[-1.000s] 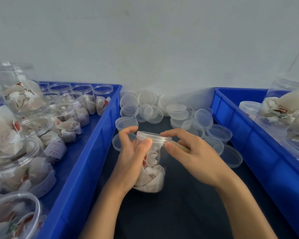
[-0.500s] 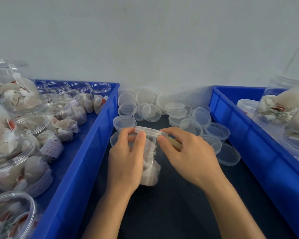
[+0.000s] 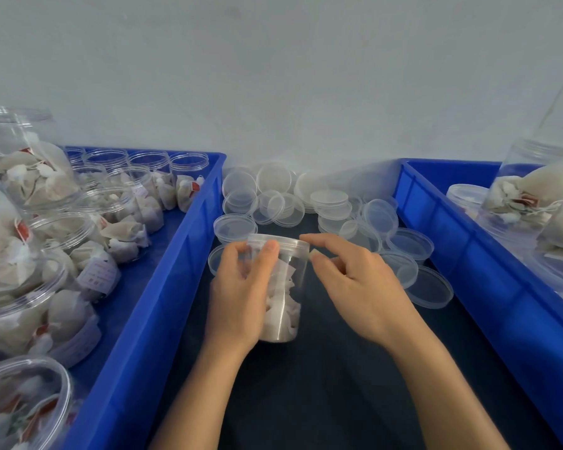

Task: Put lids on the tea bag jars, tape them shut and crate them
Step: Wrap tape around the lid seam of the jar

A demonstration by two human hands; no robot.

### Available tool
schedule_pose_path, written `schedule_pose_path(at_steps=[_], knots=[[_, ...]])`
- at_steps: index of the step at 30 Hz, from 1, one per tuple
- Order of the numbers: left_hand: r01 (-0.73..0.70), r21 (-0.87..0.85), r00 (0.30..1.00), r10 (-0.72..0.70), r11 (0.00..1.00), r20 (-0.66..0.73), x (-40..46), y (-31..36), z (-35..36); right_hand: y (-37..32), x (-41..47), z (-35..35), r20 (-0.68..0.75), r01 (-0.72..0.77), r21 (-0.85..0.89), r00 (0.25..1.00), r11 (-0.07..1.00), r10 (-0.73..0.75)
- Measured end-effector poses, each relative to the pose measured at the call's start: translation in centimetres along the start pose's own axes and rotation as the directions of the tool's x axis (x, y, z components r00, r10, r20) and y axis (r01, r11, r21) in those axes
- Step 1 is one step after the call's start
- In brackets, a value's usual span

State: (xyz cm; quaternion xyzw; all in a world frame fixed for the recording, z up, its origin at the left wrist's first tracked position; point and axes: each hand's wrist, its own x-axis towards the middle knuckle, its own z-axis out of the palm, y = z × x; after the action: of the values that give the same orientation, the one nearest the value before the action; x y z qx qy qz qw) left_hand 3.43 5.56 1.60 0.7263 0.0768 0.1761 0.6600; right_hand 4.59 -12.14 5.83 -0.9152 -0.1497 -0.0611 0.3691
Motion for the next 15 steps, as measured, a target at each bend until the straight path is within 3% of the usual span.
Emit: schedule_pose_path(at_steps=[4,15], knots=[[-0.010,-0.066,0.999,0.012,0.998,0.033,0.2,-0.1,-0.3,0.4,0.1,-0.4,-0.021,0.016,0.026,1.000,1.000,-0.015],[0.001,-0.049,0.998,0.002,0.999,0.061,0.6,-0.8,-0.6,1.2,0.4,-0.4,-0.058,0.024,0.027,0.998,0.999,-0.022]])
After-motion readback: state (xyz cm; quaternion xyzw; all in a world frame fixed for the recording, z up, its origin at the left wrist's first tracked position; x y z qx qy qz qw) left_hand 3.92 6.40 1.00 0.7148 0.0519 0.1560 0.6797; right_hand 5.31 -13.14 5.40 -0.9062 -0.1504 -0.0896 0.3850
